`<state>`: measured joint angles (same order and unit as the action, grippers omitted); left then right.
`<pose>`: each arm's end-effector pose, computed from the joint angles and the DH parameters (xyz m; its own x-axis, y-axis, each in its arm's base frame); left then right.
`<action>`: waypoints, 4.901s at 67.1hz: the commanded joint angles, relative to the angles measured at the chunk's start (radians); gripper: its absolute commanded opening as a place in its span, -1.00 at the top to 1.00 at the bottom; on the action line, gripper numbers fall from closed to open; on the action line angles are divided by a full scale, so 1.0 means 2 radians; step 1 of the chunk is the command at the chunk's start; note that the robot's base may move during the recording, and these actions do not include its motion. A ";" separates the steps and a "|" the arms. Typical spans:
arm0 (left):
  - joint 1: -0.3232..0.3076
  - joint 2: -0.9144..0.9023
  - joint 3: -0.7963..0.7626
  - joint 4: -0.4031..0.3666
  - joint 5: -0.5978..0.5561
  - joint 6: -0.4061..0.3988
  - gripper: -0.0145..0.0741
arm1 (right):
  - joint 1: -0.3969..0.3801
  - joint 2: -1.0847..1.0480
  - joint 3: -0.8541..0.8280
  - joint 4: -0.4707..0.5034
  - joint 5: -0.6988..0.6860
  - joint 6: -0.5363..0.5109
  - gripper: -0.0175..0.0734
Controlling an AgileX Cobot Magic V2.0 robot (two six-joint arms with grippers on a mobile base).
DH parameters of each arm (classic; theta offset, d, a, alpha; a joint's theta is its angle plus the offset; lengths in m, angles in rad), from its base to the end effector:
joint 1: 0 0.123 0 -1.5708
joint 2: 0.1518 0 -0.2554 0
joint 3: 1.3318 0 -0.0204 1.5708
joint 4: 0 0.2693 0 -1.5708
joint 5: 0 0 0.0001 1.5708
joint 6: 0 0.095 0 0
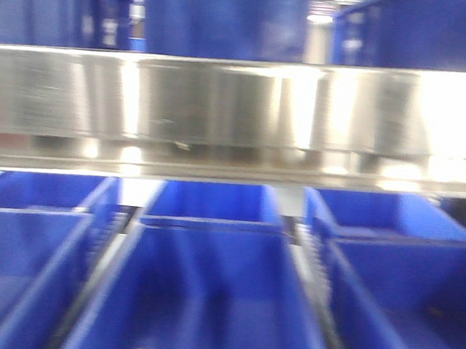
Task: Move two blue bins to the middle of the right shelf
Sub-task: 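Turn the base away from the shelf still holding the teal bin, then drive along the aisle carrying the teal bin in both grippers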
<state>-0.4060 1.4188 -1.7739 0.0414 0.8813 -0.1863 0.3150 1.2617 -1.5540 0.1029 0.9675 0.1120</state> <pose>0.2957 -0.1238 0.4717 -0.4438 0.0175 -0.8960 0.3013 0.9445 -0.1308 0.2651 0.0948 0.4416 -0.5816 -0.0117 -0.8134 -0.2811 0.9412 0.1875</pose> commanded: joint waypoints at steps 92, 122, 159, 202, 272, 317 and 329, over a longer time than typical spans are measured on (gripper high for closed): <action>-0.004 -0.012 -0.013 -0.027 -0.072 -0.012 0.92 | -0.002 -0.005 -0.006 -0.004 -0.017 -0.004 0.95; -0.004 -0.012 -0.013 -0.027 -0.072 -0.012 0.92 | -0.002 -0.005 -0.006 -0.004 -0.017 -0.004 0.95; -0.004 -0.012 -0.013 -0.027 -0.072 -0.012 0.92 | -0.002 -0.005 -0.006 -0.004 -0.017 -0.004 0.95; -0.004 -0.012 -0.013 -0.027 -0.072 -0.012 0.92 | -0.002 -0.005 -0.006 -0.004 -0.017 -0.004 0.95; -0.004 -0.012 -0.013 -0.027 -0.072 -0.012 0.92 | -0.002 -0.005 -0.006 -0.004 -0.017 -0.004 0.95; -0.004 -0.012 -0.013 -0.027 -0.072 -0.012 0.92 | -0.002 -0.005 -0.006 -0.004 -0.017 -0.004 0.95; -0.004 -0.012 -0.013 -0.027 -0.072 -0.012 0.92 | -0.002 -0.005 -0.006 -0.004 -0.017 -0.004 0.95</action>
<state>-0.4060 1.4188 -1.7739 0.0374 0.8915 -0.1882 0.3150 1.2617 -1.5540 0.1029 0.9832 0.1120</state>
